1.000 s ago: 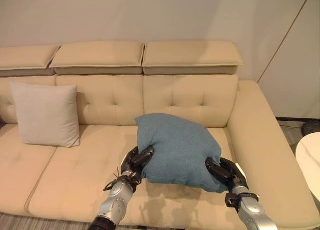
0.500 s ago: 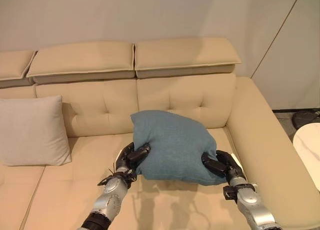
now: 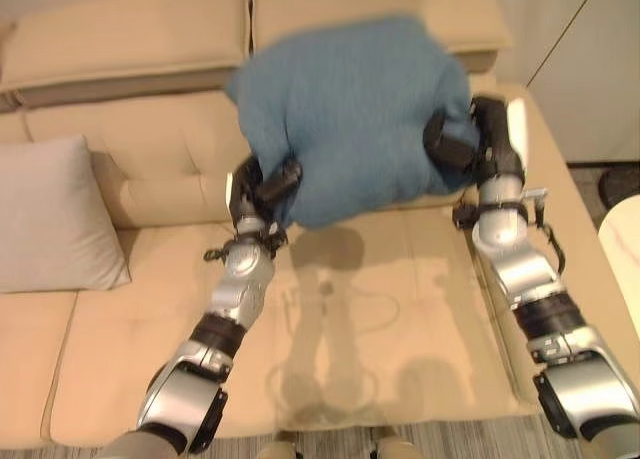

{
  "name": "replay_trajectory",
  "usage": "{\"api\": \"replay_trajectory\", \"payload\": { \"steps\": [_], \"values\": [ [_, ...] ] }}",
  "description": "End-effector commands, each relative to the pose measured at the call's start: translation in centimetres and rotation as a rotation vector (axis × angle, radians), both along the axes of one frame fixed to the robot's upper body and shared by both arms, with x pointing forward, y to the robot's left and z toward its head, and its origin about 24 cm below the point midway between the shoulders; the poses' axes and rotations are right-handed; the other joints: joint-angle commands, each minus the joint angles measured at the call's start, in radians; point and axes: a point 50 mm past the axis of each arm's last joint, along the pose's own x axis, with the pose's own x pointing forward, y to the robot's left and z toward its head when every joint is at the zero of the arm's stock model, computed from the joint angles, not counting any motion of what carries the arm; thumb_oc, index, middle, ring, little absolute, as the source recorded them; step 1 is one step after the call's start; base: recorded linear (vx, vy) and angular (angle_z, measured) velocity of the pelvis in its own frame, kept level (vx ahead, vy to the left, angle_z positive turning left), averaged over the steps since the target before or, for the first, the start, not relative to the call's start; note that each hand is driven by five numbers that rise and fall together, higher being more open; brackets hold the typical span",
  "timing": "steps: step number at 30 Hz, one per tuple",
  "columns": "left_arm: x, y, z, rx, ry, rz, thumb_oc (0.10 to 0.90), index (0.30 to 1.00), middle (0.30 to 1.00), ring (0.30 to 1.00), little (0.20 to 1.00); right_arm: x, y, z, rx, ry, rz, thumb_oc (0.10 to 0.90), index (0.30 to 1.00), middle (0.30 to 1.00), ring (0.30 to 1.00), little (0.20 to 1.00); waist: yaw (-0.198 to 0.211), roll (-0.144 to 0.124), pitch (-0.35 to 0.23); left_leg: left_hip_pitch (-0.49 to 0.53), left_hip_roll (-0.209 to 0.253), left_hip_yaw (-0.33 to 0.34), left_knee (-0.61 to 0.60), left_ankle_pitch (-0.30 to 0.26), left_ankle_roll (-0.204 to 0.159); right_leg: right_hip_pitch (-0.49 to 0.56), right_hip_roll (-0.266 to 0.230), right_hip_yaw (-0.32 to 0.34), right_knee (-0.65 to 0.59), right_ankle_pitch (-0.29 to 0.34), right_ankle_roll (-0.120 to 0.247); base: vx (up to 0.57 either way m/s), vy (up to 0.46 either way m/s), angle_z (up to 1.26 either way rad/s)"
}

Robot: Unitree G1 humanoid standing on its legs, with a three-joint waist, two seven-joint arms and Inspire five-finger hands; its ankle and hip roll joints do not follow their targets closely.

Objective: Pick up all the scattered cushions and arrange them neatly on the sofa.

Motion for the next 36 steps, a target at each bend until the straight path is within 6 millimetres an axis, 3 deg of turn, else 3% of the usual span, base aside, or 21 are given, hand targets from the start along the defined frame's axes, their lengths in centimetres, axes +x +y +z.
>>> {"api": "replay_trajectory", "payload": {
  "steps": [1,6,12,13,14,15,16,21,24,25,26,28,29,30,34,36],
  "values": [
    [0.1,-5.9,14.3,0.041,-0.488,-0.141,0.400,0.300,0.300,0.300,0.300,-1.1,3.8,13.0,-0.083,-0.437,0.098,0.400,0.300,0.300,0.300,0.300,0.019,-0.016,0.006,-0.059,0.025,0.007,0.014,-0.078,-0.019,-0.041,-0.027,-0.031,0.114,-0.120,0.054,-0.10,0.034,0.01],
    [1.8,-4.7,17.7,0.049,-0.453,-0.059,0.400,0.300,0.300,0.300,0.300,0.3,4.4,16.2,-0.091,-0.393,0.034,0.400,0.300,0.300,0.300,0.300,0.008,-0.009,0.069,-0.185,0.027,0.016,0.001,-0.040,-0.042,-0.151,-0.043,-0.044,0.084,-0.084,0.070,-0.07,0.036,0.03],
    [3.2,-2.8,18.9,0.131,-0.376,-0.002,0.400,0.300,0.300,0.300,0.300,2.0,3.9,16.0,-0.123,-0.256,-0.028,0.400,0.300,0.300,0.300,0.300,0.009,-0.010,0.124,-0.280,0.022,0.026,0.000,-0.014,-0.050,-0.241,-0.047,-0.043,0.080,-0.058,0.079,-0.04,0.022,-0.03],
    [3.3,-2.5,19.1,0.173,-0.366,0.012,0.428,0.342,0.342,0.342,0.342,2.2,3.7,15.9,-0.134,-0.223,-0.041,0.400,0.300,0.300,0.300,0.300,0.010,-0.011,0.137,-0.292,0.022,0.026,0.001,-0.010,-0.051,-0.252,-0.049,-0.042,0.080,-0.057,0.080,0.00,0.000,0.00],
    [3.5,-2.4,19.0,0.205,-0.348,0.022,0.612,0.618,0.618,0.618,0.618,2.7,3.4,15.1,-0.167,-0.169,-0.064,0.400,0.300,0.300,0.300,0.300,0.013,-0.013,0.149,-0.301,0.020,0.027,0.004,-0.011,-0.052,-0.258,-0.049,-0.046,0.082,-0.059,0.081,-0.06,-0.005,0.00],
    [3.7,-1.6,19.1,0.248,-0.325,0.050,0.800,0.900,0.900,0.900,0.900,3.2,2.7,14.3,-0.220,-0.092,-0.103,0.543,0.514,0.514,0.514,0.514,0.010,-0.013,0.172,-0.320,0.016,0.026,0.006,-0.004,-0.051,-0.276,-0.045,-0.049,0.084,-0.054,0.081,-0.07,-0.008,0.00],
    [3.8,-1.1,19.3,0.257,-0.318,0.066,0.800,0.900,0.900,0.900,0.900,3.5,2.5,13.8,-0.208,-0.059,-0.109,0.800,0.900,0.900,0.900,0.900,0.011,-0.014,0.185,-0.333,0.017,0.025,0.004,0.007,-0.052,-0.292,-0.043,-0.051,0.083,-0.045,0.082,-0.06,-0.002,0.01],
    [4.2,3.3,19.4,0.348,-0.234,0.134,0.800,0.900,0.900,0.900,0.900,3.8,1.1,12.8,-0.201,0.026,-0.152,0.800,0.900,0.900,0.900,0.900,0.014,-0.008,0.215,-0.362,0.011,0.019,0.005,0.022,-0.052,-0.311,-0.038,-0.055,0.075,-0.034,0.084,-0.02,-0.006,0.09],
    [4.1,6.7,18.2,0.277,-0.179,0.200,0.800,0.900,0.900,0.900,0.900,4.0,-0.3,11.3,-0.204,0.084,-0.177,0.800,0.900,0.900,0.900,0.900,0.021,-0.009,0.222,-0.362,0.009,0.011,0.007,0.026,-0.049,-0.313,-0.033,-0.057,0.073,-0.033,0.081,-0.01,-0.033,-0.08],
    [3.8,9.3,17.7,0.239,-0.162,0.245,0.800,0.900,0.900,0.900,0.900,3.9,-1.4,10.6,-0.177,0.103,-0.191,0.800,0.900,0.900,0.900,0.900,0.026,-0.007,0.225,-0.354,0.007,0.007,0.007,0.027,-0.048,-0.306,-0.028,-0.058,0.073,-0.035,0.079,-0.01,-0.022,-0.15],
    [3.8,9.3,17.7,0.239,-0.162,0.245,0.800,0.900,0.900,0.900,0.900,3.9,-1.4,10.6,-0.177,0.103,-0.191,0.800,0.900,0.900,0.900,0.900,0.026,-0.007,0.224,-0.355,0.008,0.007,0.006,0.027,-0.048,-0.307,-0.028,-0.058,0.073,-0.034,0.079,0.00,-0.008,-0.05],
    [3.2,12.0,17.0,0.198,-0.150,0.298,0.800,0.900,0.900,0.900,0.900,3.6,-4.0,9.2,-0.065,0.120,-0.214,0.800,0.900,0.900,0.900,0.900,0.037,-0.002,0.224,-0.343,0.007,0.002,0.007,0.025,-0.046,-0.298,-0.024,-0.059,0.076,-0.039,0.076,0.00,-0.010,-0.08],
    [3.2,12.0,17.0,0.198,-0.149,0.297,0.800,0.900,0.900,0.900,0.900,3.6,-4.1,9.2,-0.064,0.121,-0.213,0.800,0.900,0.900,0.900,0.900,0.037,-0.002,0.222,-0.343,0.007,0.002,0.007,0.025,-0.046,-0.298,-0.024,-0.060,0.076,-0.039,0.076,0.01,-0.030,-0.06],
    [2.8,13.6,16.3,0.169,-0.157,0.316,0.800,0.900,0.900,0.900,0.900,3.1,-6.2,7.9,0.009,0.133,-0.233,0.800,0.900,0.900,0.900,0.900,0.046,0.001,0.222,-0.329,0.007,-0.004,0.010,0.016,-0.044,-0.284,-0.022,-0.063,0.080,-0.052,0.071,0.00,0.000,0.00],
    [2.0,15.2,15.2,0.073,-0.226,0.308,0.800,0.900,0.900,0.900,0.900,1.8,-9.9,5.1,0.175,0.106,-0.251,0.800,0.900,0.900,0.900,0.900,0.059,0.011,0.210,-0.302,0.005,-0.013,0.010,0.005,-0.043,-0.253,-0.024,-0.074,0.075,-0.061,0.068,0.00,-0.031,0.09],
    [1.8,15.2,14.5,0.064,-0.241,0.301,0.800,0.900,0.900,0.900,0.900,1.5,-10.5,4.3,0.220,0.087,-0.247,0.800,0.900,0.900,0.900,0.900,0.062,0.012,0.203,-0.300,0.005,-0.015,0.007,0.010,-0.042,-0.249,-0.025,-0.076,0.073,-0.057,0.068,0.00,-0.008,0.11]
  ]
}}
